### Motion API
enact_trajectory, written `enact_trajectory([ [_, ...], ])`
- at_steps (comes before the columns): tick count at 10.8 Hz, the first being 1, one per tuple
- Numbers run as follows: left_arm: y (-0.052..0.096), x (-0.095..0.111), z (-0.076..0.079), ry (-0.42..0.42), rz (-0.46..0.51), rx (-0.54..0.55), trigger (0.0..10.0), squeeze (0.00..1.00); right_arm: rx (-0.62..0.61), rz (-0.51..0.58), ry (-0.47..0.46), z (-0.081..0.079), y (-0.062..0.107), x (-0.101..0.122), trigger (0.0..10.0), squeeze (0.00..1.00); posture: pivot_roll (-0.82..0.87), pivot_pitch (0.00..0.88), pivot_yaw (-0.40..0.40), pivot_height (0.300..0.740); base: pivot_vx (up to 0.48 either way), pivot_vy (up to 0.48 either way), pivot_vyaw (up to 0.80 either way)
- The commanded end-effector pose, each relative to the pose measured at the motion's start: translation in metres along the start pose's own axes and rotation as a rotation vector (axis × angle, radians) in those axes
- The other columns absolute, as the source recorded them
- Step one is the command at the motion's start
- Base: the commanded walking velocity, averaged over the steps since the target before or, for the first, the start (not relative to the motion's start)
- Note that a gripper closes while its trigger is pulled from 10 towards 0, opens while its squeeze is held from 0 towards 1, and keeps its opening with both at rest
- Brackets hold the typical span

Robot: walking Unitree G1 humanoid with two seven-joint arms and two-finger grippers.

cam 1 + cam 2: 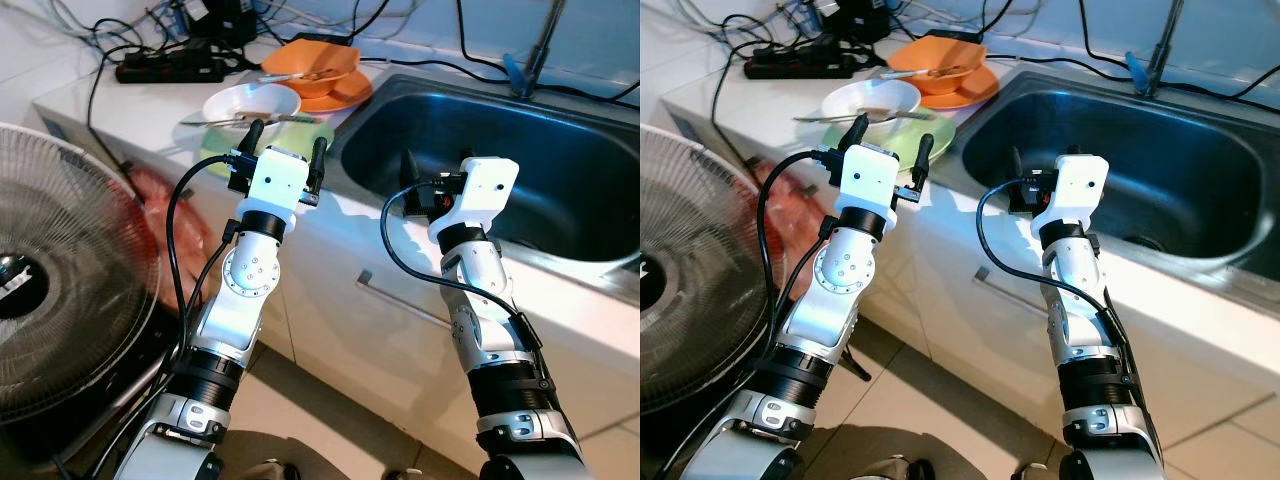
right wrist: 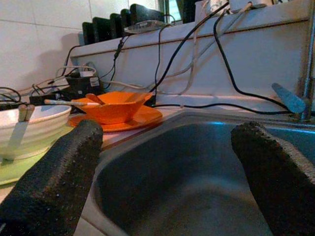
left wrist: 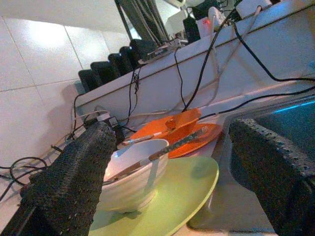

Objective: Kitchen organization

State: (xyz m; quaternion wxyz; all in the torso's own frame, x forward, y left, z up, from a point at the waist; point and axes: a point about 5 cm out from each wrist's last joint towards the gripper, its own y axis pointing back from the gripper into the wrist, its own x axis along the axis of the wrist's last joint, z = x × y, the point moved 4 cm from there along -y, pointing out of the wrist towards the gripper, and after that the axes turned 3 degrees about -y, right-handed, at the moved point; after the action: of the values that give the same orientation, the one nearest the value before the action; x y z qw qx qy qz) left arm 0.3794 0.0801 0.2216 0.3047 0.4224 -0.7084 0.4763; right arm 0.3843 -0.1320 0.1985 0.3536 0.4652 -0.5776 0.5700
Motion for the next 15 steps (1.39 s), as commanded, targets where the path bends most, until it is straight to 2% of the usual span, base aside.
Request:
enact_trajectory([
  [1, 0.0006, -0.0004, -0.0012, -0.009, -0.003, 0.009, 10.0, 0.00, 0.003, 0.006, -0.009, -0.0010, -0.0004, 0.0021, 10.0, 0.00, 0.00, 0.102, 0.068, 0.740, 0.266, 0.000, 0.00],
  [15, 0.0007, -0.0003, -0.0023, -0.011, -0.002, 0.012, 10.0, 0.00, 0.001, -0.004, -0.008, -0.0008, -0.0004, 0.0000, 10.0, 0.00, 0.00, 0.104, 0.069, 0.740, 0.309, 0.000, 0.00],
])
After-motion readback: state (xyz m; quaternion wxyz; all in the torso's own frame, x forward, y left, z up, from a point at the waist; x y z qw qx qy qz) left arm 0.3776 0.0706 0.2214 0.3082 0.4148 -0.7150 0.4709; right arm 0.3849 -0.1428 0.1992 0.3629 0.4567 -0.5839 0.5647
